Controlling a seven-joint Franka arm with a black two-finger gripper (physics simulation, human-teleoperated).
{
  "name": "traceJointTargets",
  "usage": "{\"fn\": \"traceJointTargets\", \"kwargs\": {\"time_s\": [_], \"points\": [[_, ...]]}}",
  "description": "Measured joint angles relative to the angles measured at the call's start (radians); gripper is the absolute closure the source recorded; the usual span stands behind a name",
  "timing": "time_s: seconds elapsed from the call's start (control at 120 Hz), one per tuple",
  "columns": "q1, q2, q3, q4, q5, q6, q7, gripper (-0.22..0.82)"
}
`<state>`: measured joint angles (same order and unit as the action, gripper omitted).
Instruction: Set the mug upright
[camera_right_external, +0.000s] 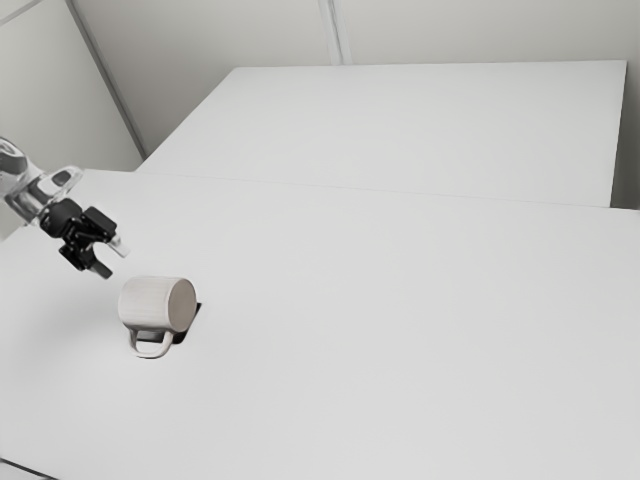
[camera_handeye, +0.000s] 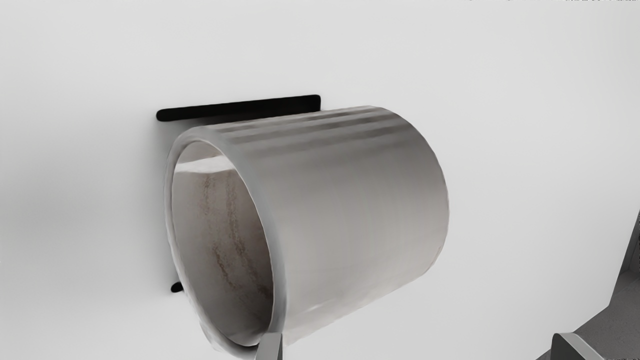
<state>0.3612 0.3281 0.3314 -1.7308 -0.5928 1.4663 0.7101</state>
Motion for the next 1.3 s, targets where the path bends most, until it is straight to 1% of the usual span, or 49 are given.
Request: {"fn": "traceJointTargets", "kwargs": {"time_s": [0.208,0.475,0.533,0.633,0.725,0.833,1.008,1.158,1.3], "points": [[0.011,0.072,0.000,-0.015,-0.051,0.049,0.073,0.02],[-0.010,0.019,-0.003,-0.162,-0.111,0.063,0.135,0.03],[-0.014,0.012,-0.003,-0.170,-0.117,0.064,0.144,0.08],[-0.025,-0.006,-0.004,-0.173,-0.123,0.067,0.155,0.22],[-0.040,-0.011,-0.007,-0.166,-0.126,0.070,0.159,0.32],[-0.081,-0.003,-0.014,-0.140,-0.128,0.073,0.158,0.39],[-0.132,0.003,-0.019,-0.120,-0.151,0.078,0.145,0.45],[-0.147,-0.002,-0.021,-0.120,-0.164,0.081,0.131,0.63],[-0.148,-0.010,-0.022,-0.120,-0.168,0.079,0.116,0.72]]}}
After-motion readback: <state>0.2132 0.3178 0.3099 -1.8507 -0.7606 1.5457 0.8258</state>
